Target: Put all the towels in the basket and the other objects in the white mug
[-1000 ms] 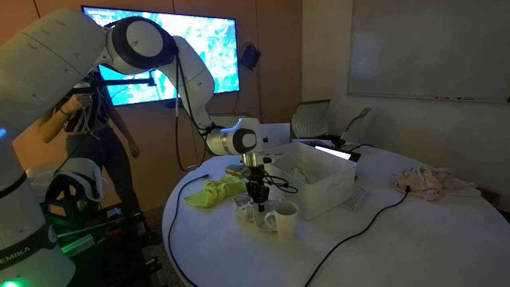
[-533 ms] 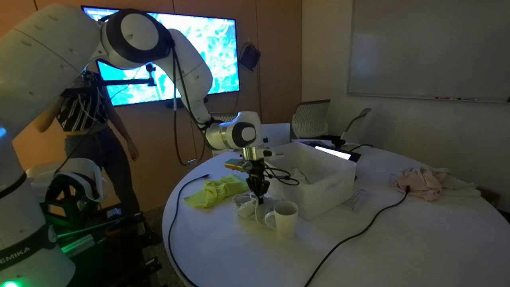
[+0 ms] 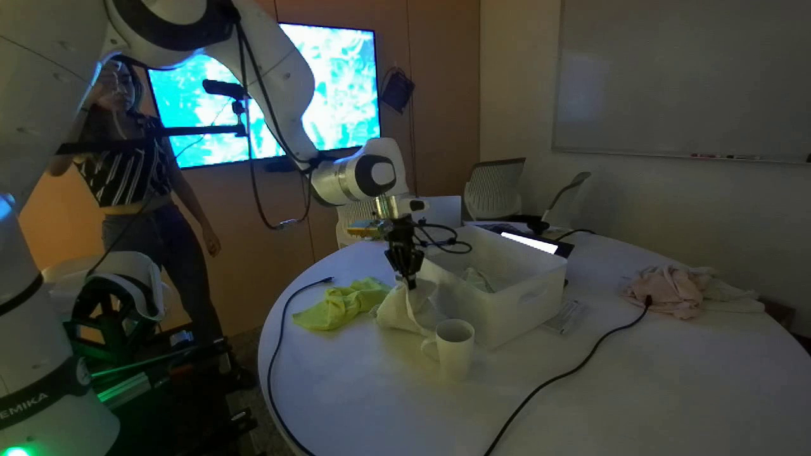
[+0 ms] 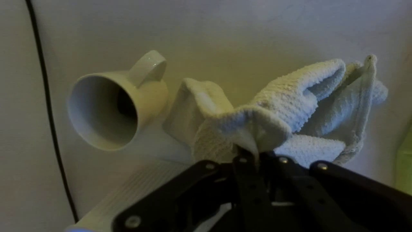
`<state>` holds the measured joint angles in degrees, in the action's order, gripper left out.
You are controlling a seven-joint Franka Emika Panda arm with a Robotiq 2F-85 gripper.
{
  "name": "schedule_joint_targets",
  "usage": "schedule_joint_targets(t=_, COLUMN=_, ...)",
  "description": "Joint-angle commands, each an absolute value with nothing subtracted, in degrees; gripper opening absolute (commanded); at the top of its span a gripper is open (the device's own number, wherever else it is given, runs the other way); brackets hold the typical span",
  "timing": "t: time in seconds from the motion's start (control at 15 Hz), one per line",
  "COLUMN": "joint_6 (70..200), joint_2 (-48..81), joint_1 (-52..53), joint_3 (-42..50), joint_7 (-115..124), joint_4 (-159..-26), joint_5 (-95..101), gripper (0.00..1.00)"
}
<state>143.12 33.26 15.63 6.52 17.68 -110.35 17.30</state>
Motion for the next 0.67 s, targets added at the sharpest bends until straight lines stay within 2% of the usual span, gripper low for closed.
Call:
schedule_joint_targets(t=0.0, joint_6=141.6, joint_2=22.76, joint_1=16.96, joint_3=7.54, joint_7=20.29, joint_4=-116.86, joint_5=20.64, gripper=0.02)
schedule_joint_targets(t=0.6, joint_6=125.5, joint_2=4.28, joint_1=14.37, joint_3=-0.12, joint_7=20.25, joint_4=-121.28, joint_5=20.83, gripper=0.02)
